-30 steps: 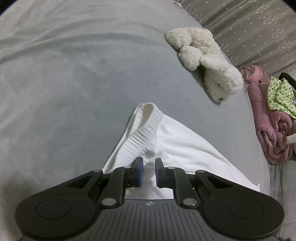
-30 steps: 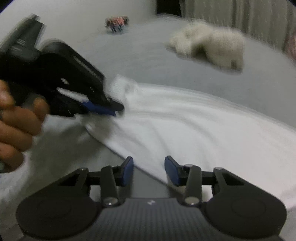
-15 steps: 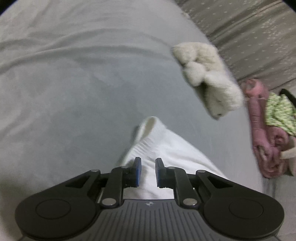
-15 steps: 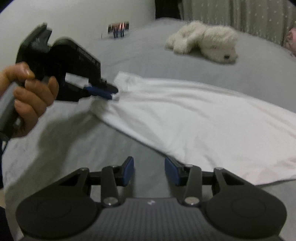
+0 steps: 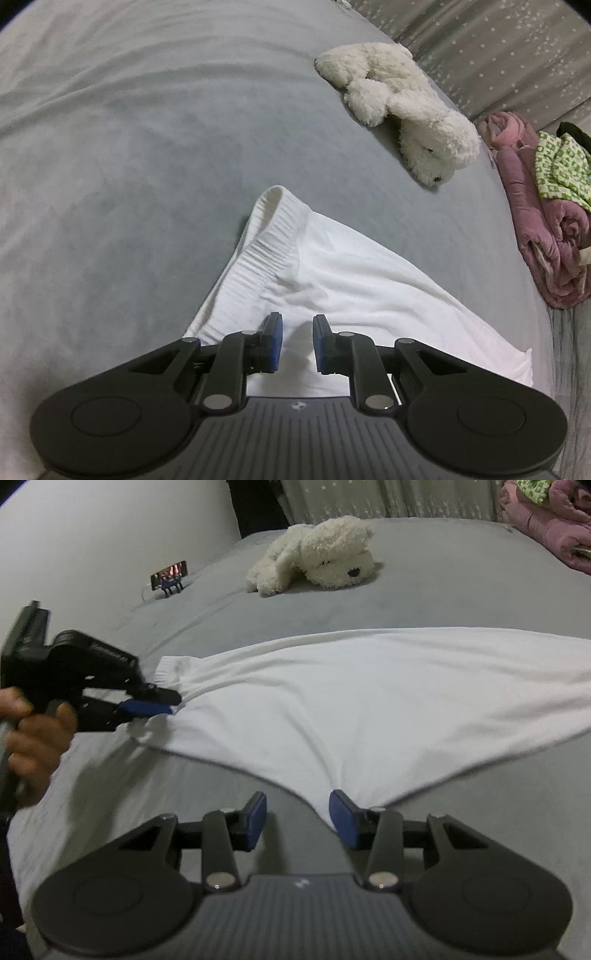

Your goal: Fold clothes

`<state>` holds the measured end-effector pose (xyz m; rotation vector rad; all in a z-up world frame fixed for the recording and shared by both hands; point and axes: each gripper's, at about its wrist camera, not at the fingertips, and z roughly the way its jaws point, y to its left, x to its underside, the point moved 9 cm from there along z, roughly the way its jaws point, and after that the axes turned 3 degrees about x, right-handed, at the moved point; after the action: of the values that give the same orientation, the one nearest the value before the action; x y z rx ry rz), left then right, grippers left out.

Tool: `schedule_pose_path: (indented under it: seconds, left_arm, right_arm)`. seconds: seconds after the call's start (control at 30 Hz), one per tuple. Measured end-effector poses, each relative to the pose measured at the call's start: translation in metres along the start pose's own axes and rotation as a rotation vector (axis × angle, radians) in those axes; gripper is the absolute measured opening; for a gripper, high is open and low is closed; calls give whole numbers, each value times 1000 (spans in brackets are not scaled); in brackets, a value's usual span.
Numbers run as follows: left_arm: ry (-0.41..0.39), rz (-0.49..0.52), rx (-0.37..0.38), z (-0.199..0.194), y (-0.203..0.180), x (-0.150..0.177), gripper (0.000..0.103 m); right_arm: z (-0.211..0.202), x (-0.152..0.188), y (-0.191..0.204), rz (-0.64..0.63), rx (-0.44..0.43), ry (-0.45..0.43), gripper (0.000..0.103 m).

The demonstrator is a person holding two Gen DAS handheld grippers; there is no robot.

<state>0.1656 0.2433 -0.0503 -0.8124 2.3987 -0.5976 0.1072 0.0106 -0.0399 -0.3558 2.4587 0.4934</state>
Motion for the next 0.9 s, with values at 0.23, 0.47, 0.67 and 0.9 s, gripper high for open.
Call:
schedule_pose_path:
  seconds: [0.23,0.47,0.67,0.9]
  left_arm:
    - [-36,109,22,-9,-36,14,16]
    - [27,256,83,9,-90,66,16]
    - [61,318,40,28,-99,89,17]
    - [57,317,12,33,-90,90,17]
  right_arm:
    - [-33,23,-47,171,17,-53,44]
    - [-60,36,-95,353,23,-135,44]
    - [-78,27,-152,454,112,-186,44]
    - [-96,8,-272,691,258,-256,44]
